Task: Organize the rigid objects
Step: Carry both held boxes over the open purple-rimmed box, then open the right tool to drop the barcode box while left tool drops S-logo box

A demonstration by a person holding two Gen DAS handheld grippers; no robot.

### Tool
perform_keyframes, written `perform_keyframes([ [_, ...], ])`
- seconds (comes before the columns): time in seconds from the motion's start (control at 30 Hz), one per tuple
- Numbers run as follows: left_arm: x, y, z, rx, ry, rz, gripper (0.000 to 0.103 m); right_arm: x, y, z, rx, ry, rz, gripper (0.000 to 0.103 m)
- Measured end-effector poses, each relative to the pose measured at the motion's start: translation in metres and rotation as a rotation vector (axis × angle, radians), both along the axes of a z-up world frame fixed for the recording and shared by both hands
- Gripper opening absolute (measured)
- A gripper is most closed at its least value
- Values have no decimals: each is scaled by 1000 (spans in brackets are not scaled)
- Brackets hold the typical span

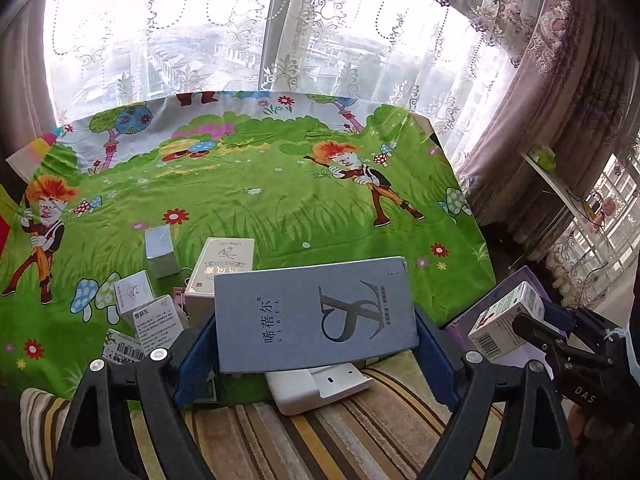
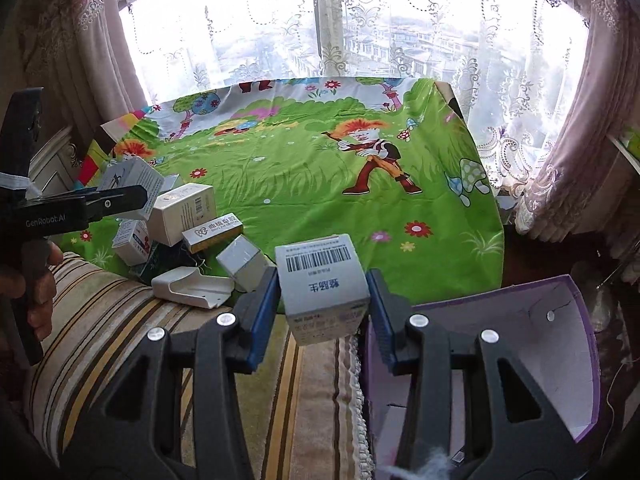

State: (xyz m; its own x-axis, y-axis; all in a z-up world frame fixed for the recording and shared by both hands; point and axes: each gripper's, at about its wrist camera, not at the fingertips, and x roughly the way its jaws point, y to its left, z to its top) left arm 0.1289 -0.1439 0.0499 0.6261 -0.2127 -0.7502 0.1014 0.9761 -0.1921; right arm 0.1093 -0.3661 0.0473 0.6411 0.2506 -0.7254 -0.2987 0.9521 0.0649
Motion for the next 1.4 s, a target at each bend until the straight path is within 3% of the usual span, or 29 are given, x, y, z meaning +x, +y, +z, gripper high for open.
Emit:
perform_keyframes([
  [0.3, -28, -96, -13, 22, 57, -264, 88, -27, -73, -19, 7, 54, -188, 48],
  [0.6, -43, -178, -30, 76, 121, -484, 88, -38, -106, -31, -49, 74, -318, 48],
  [0.87, -50, -208, -32, 0, 121, -626, 91, -43, -126, -31, -74, 65, -395, 48],
  [0.97, -50, -211, -33, -24, 121, -638, 97, -44, -131, -32, -65, 72, -409, 50],
  [1.1, -49, -206, -32, -45, 118, -619, 99, -45, -135, -30, -52, 63, -430, 70],
  [1.4, -47, -185, -23, -97, 64, -537, 99, -47, -129, -25, -33, 50, -417, 80],
])
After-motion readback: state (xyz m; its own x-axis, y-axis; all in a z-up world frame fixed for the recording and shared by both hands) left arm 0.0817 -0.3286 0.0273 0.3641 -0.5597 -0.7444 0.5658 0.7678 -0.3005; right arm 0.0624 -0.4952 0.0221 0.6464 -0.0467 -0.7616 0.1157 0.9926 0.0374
